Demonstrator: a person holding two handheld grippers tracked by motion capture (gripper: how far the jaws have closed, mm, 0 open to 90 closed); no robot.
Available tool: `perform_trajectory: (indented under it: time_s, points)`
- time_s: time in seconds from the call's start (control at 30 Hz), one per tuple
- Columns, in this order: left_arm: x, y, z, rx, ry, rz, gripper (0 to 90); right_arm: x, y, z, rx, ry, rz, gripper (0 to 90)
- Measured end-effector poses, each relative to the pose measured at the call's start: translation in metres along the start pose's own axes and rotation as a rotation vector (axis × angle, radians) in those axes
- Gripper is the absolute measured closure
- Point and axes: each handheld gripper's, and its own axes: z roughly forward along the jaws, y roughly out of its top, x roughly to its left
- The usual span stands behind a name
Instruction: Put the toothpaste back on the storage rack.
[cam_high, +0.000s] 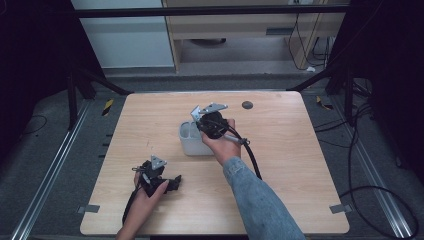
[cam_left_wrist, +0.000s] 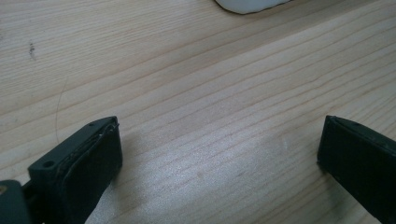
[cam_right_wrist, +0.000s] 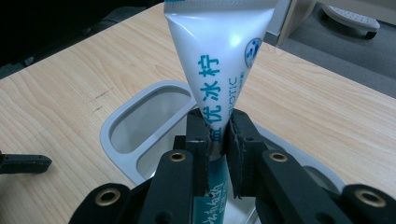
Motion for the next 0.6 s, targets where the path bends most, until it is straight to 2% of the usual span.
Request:
perform_trajectory:
  time_s: [0.27, 0.43, 0.6]
  points:
    - [0.0, 0.0001, 0.0001, 0.0, 0.0, 0.0, 0.0, 0.0011, 0.0012, 0.001, 0.008, 0.003, -0.002, 79.7]
    - [0.0, 0.0001, 0.0001, 0.0, 0.0, 0.0, 0.0, 0.0039, 0.0035, 0.0027, 0.019, 0.003, -0.028, 79.7]
    - [0.0, 0.0001, 0.0001, 0.0, 0.0, 0.0, 0.0, 0.0053, 0.0052, 0.0047, 0.026, 0.003, -0.031, 79.5]
